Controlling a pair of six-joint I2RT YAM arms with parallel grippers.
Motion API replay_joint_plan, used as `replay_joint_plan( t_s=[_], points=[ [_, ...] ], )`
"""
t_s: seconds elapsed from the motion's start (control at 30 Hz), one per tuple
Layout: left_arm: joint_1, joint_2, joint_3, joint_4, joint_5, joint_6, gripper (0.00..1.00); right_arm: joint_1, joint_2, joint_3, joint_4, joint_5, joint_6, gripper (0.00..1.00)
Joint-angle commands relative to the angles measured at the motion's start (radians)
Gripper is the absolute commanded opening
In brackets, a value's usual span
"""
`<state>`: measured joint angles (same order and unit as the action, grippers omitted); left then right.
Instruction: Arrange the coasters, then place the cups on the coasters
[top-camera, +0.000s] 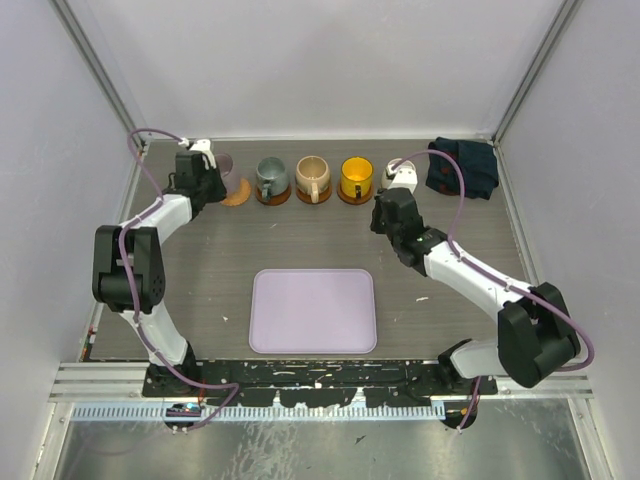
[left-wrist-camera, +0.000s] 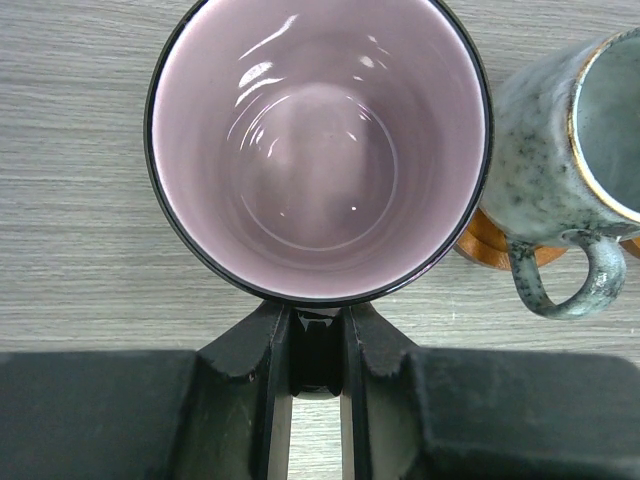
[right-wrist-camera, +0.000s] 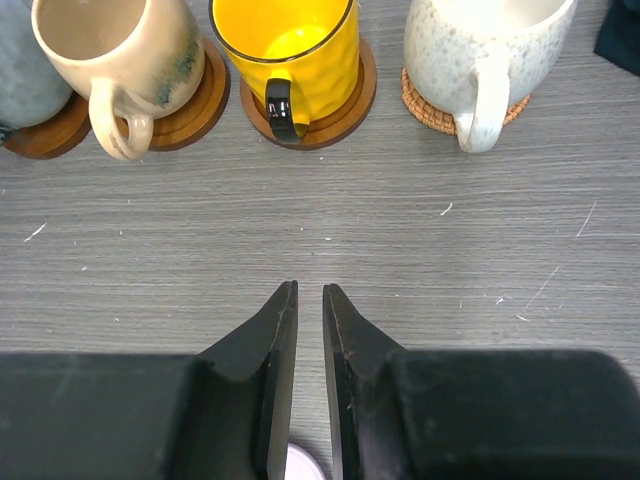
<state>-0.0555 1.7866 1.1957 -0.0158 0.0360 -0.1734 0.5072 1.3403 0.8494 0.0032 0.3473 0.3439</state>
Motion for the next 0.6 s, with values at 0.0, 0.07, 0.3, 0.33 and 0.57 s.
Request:
replay_joint_plan(
  t_s=[0.0,0.07,0.3,0.33,0.57],
  points=[
    [0.005,-0.024,0.053,0.128,0.021,0.036,0.0,-0.005,0.013,0.054,0.036,0.001,0.015,0.23],
    [0.002,-0.019,0.052,0.13,0.022,0.037,0.0,-0.005,0.02,0.059,0.037,-0.006,0.015,0.23],
    [-0.03,0.013,0.073,0.121,0.005,0.056,0.0,-0.006,0.03,0.059,0.039,-0.016,0.015,0.23],
    [-0.033,0.017,0.076,0.119,0.002,0.057,0.0,-0.006,0.03,0.058,0.039,-0.016,0.015,0.23],
    [-0.048,0.038,0.089,0.113,-0.016,0.068,0.0,-0.006,0.029,0.053,0.039,-0.016,0.013,0.23]
  ],
)
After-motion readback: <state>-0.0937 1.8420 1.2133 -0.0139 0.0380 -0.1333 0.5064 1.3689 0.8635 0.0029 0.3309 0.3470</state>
